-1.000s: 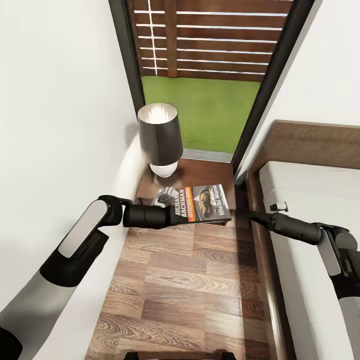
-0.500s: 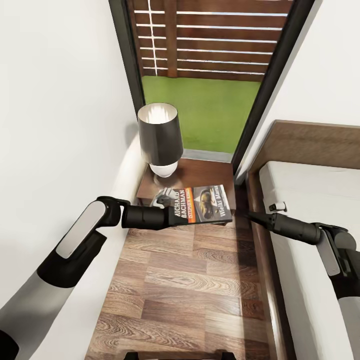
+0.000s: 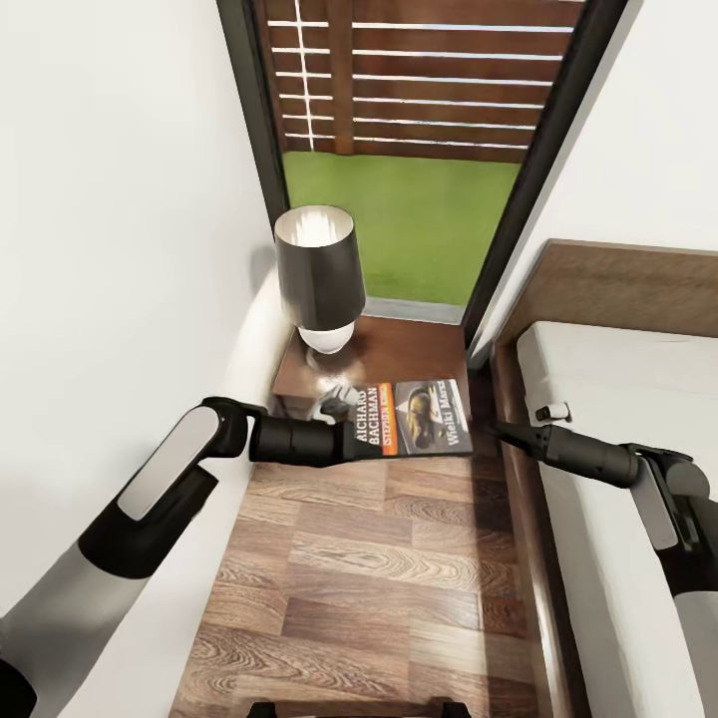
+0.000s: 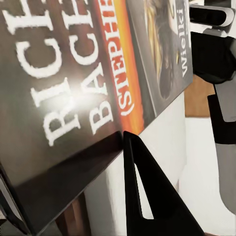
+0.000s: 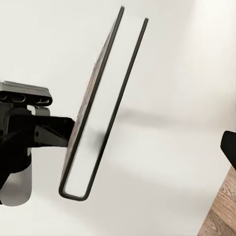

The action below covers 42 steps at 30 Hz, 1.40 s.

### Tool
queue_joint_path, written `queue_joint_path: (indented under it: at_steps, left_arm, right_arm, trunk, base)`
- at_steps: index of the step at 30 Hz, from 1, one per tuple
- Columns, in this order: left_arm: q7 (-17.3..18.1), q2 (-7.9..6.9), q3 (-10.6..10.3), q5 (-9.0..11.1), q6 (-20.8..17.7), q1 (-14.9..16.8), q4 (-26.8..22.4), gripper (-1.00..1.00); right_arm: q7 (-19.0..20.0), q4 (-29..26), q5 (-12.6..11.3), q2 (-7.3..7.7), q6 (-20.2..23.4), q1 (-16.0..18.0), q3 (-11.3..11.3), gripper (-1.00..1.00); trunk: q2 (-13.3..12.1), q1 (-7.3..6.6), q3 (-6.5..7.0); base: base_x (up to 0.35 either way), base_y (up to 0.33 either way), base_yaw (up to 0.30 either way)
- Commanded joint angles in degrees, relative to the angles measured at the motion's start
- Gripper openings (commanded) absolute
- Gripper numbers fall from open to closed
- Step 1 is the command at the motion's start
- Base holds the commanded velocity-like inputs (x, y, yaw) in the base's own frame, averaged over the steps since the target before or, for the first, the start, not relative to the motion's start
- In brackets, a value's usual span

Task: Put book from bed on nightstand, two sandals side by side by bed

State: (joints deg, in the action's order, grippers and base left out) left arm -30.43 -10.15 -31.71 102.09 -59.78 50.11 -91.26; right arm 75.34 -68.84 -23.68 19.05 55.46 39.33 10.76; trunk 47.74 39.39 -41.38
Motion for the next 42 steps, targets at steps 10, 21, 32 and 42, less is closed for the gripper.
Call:
queue_joint_path:
  at_steps: [10,21,32,42]
  left_arm:
    - [-0.3,0.09,-1.6,0.6,0.0,0.1,0.1,-1.00]
    - [0.0,0.22,-2.1,0.6,0.0,0.1,0.2,-1.00]
    - [0.1,0.22,-2.3,0.5,0.0,0.0,0.2,-1.00]
    - [0.1,0.22,-2.3,0.5,0.0,0.0,0.2,-1.00]
  right_arm:
    - [0.1,0.0,-0.1,-0.04,0.4,0.0,-0.1,1.00]
    - [0.2,0.0,-0.2,-0.17,0.2,0.0,-1.5,1.00]
    - [0.1,0.0,-0.1,-1.58,-1.5,0.0,-2.0,1.00]
    - [0.2,0.0,-0.2,-1.96,-2.1,0.0,-2.2,1.00]
  trunk:
    - [0.0,0.01,-0.04]
    - [0.0,0.01,-0.04]
    - [0.0,0.01,-0.04]
    - [0.0,0.01,-0.04]
  base:
    - [0.000,0.000,0.000]
    - [0.000,0.000,0.000]
    - [0.000,0.000,0.000]
    - [0.000,0.000,0.000]
